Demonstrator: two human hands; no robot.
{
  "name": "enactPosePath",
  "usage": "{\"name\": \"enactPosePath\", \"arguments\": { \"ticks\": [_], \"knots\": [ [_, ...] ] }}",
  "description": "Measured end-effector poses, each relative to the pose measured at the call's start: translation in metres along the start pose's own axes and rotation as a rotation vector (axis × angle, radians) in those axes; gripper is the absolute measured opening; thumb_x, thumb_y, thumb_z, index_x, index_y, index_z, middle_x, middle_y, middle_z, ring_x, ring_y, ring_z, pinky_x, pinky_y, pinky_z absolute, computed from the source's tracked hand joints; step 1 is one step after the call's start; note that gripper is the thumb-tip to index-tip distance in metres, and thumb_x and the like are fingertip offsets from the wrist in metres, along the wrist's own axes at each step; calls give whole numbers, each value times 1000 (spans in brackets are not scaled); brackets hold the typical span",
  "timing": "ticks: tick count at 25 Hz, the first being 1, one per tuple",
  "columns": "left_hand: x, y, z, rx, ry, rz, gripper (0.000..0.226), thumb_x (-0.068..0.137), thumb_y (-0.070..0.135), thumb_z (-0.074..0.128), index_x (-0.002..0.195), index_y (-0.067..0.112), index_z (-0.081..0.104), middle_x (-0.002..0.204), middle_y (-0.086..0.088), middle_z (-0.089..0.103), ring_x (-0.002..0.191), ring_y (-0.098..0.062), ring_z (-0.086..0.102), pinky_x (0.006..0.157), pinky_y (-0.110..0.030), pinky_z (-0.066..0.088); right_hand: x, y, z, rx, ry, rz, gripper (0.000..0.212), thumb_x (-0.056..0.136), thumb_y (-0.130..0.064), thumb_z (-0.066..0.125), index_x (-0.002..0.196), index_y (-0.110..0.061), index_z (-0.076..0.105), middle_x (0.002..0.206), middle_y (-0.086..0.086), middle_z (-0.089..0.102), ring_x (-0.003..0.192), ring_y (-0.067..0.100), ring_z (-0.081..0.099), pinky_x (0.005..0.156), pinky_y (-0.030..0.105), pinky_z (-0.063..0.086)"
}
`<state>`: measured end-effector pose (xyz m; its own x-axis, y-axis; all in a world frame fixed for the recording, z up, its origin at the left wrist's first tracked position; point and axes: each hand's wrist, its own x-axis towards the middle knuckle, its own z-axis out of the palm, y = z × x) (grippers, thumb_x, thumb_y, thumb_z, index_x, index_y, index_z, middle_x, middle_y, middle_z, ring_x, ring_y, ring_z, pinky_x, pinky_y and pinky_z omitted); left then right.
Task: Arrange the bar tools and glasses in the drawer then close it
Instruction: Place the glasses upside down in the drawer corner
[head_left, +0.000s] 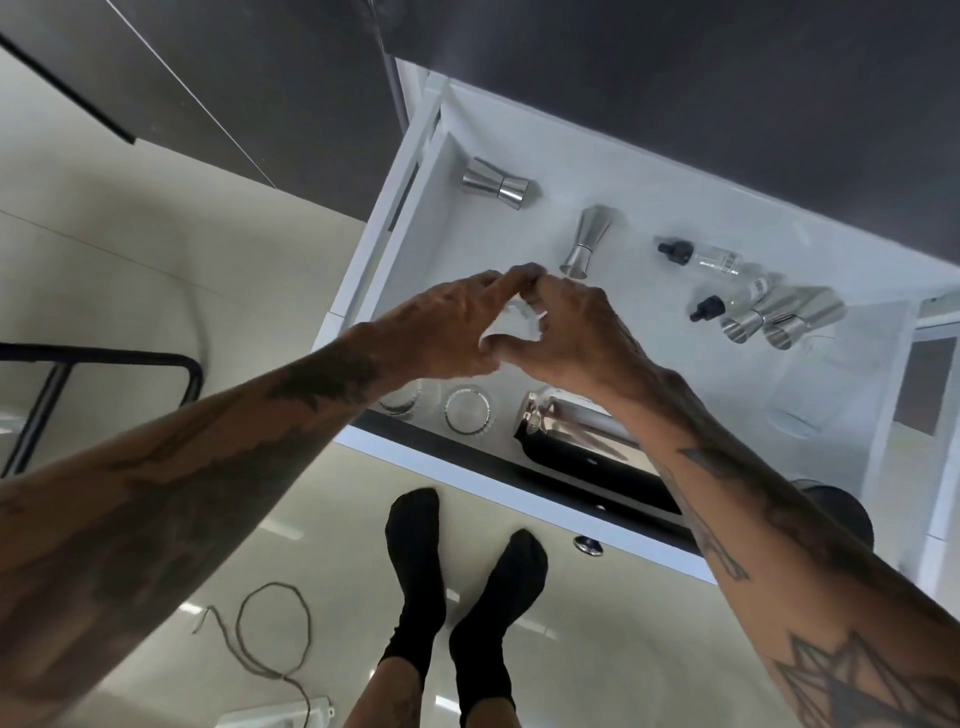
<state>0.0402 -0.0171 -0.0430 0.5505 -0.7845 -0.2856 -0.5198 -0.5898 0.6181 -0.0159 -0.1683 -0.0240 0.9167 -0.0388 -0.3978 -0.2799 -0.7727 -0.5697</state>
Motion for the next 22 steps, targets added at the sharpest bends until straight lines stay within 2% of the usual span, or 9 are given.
{"name": "enactPosePath", "arguments": {
  "ticks": [3, 4, 6, 8, 11, 15, 18, 20, 22],
  "knots": [
    [-17, -21, -6, 73, -4, -20, 82, 72, 19, 80, 138, 31, 34, 129, -4, 53, 102, -21, 62, 85, -33, 56, -17, 16, -9, 204, -60, 100, 55, 84, -54, 63, 129, -23, 58, 125, -4, 68, 102, 4, 63, 70, 2, 41],
    [-22, -27, -8, 100, 6, -17, 76, 72, 18, 79, 135, 31, 39, 128, -4, 53, 100, -22, 63, 82, -36, 58, -28, 32, -15, 159, -21, 152, 51, 87, -52, 59, 129, -23, 58, 127, -3, 67, 106, 6, 62, 76, 5, 44],
    [-31, -36, -13, 136, 16, -45, 70, 72, 18, 78, 130, 31, 42, 127, -5, 52, 99, -25, 64, 79, -39, 59, -56, 69, -28, -55, -18, 239, 44, 91, -52, 54, 125, -25, 61, 123, -3, 66, 111, 17, 61, 89, 24, 47],
    [-35, -41, -17, 141, 8, -110, 67, 73, 26, 76, 130, 31, 41, 128, -6, 52, 101, -27, 62, 83, -40, 57, -86, 94, -33, -114, -105, 269, 38, 91, -57, 48, 111, -31, 65, 108, -8, 66, 99, 18, 61, 81, 30, 46],
    [-36, -35, -18, 127, -24, -212, 63, 74, 40, 72, 129, 33, 43, 128, -4, 53, 107, -27, 60, 89, -38, 52, -109, 106, -24, -43, -70, 288, 33, 86, -59, 56, 108, -35, 63, 103, -8, 58, 90, 12, 55, 73, 23, 38],
    [-35, -21, -24, 146, -62, -258, 63, 72, 40, 71, 130, 29, 46, 128, -6, 54, 107, -28, 61, 86, -35, 49, -118, 104, -16, 27, -35, 257, 25, 79, -50, 69, 101, -39, 61, 102, -13, 58, 92, 7, 56, 74, 20, 39],
    [-31, -12, -26, 214, -118, -259, 63, 75, 42, 67, 132, 27, 45, 129, -7, 53, 112, -28, 59, 89, -37, 49, -119, 103, -18, 5, -97, 216, 23, 77, -39, 72, 96, -41, 60, 102, -18, 60, 93, -1, 57, 72, 11, 38],
    [-31, -13, -25, 232, -104, -268, 61, 77, 43, 64, 133, 26, 44, 127, -7, 53, 110, -28, 59, 90, -38, 51, -116, 103, -18, -12, -155, 204, 20, 80, -43, 70, 98, -42, 62, 103, -19, 60, 95, 2, 59, 73, 12, 40],
    [-31, -16, -25, 202, -73, -308, 59, 80, 45, 62, 133, 27, 44, 127, -7, 53, 109, -29, 60, 89, -37, 50, -107, 112, -27, 24, 5, 306, 28, 83, -49, 67, 106, -34, 66, 108, -13, 63, 95, 7, 62, 76, 20, 45]
  ]
}}
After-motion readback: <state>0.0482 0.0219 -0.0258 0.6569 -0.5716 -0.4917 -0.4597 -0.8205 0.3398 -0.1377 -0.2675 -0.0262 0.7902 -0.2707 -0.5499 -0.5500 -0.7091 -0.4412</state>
